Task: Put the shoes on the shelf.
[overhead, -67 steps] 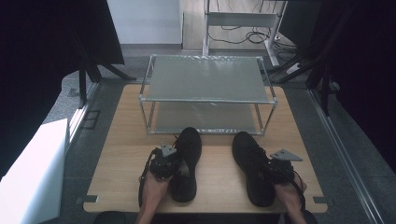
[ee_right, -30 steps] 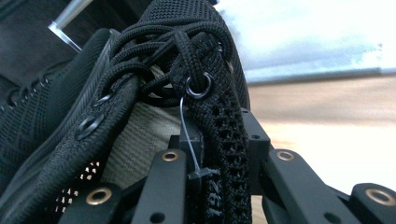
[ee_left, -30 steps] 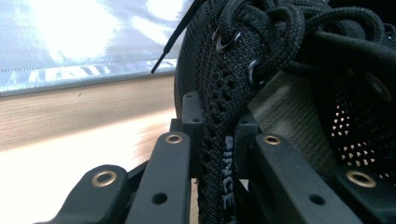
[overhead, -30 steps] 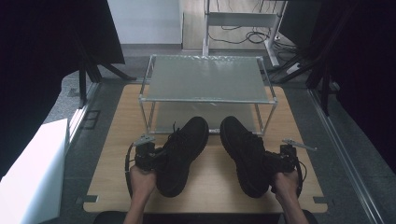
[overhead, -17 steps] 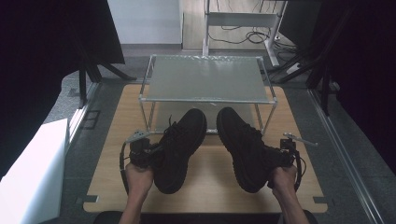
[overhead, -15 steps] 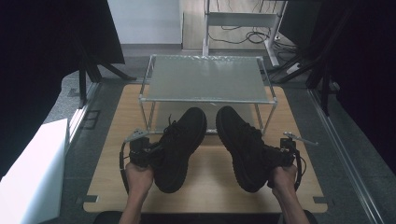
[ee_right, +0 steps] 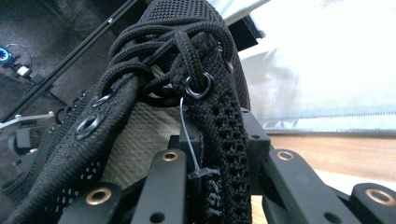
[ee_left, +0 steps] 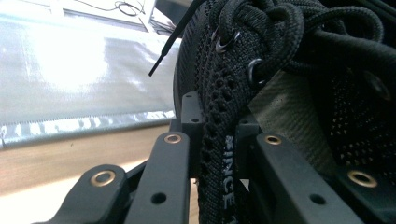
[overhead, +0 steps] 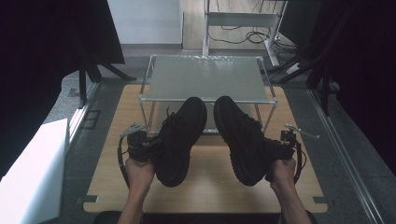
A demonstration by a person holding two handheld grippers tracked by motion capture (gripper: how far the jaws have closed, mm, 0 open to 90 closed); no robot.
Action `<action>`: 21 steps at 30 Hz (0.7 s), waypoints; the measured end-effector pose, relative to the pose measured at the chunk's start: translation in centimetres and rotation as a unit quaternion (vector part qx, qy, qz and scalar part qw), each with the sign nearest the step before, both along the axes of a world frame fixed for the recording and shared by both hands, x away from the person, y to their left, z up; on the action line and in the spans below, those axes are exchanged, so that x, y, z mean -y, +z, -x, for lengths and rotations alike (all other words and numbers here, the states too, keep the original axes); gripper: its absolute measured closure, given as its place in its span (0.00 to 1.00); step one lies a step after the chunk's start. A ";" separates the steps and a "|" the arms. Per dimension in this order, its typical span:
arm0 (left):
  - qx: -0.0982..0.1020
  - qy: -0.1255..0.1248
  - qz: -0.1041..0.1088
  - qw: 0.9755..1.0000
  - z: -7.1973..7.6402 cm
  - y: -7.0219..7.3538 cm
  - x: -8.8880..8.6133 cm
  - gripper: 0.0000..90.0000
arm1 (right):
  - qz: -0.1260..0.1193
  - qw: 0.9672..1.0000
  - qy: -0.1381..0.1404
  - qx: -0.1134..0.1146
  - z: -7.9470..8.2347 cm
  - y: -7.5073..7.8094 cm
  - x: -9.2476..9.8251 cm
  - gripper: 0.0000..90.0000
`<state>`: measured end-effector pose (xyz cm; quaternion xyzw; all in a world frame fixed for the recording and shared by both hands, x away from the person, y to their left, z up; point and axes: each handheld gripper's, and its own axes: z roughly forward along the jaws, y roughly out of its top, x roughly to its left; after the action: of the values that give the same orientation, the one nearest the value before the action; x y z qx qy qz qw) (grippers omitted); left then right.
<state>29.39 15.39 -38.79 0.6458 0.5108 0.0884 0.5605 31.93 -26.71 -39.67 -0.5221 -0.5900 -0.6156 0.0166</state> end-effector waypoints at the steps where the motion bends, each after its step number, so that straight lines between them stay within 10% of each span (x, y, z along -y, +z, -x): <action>1: 0.002 0.002 0.000 1.000 -0.1 0.2 0.0 0.89 | 0.002 1.000 -0.001 0.001 -0.1 0.2 -0.1 0.85; 21: 0.010 0.038 0.014 0.999 -3.6 3.0 0.9 0.88 | -0.012 0.999 -0.030 0.008 -4.2 3.8 -1.8 0.85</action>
<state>33.04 14.46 -35.81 0.6168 0.5306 0.1093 0.5710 36.13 -24.88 -35.83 -0.5340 -0.5667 -0.6275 -0.0001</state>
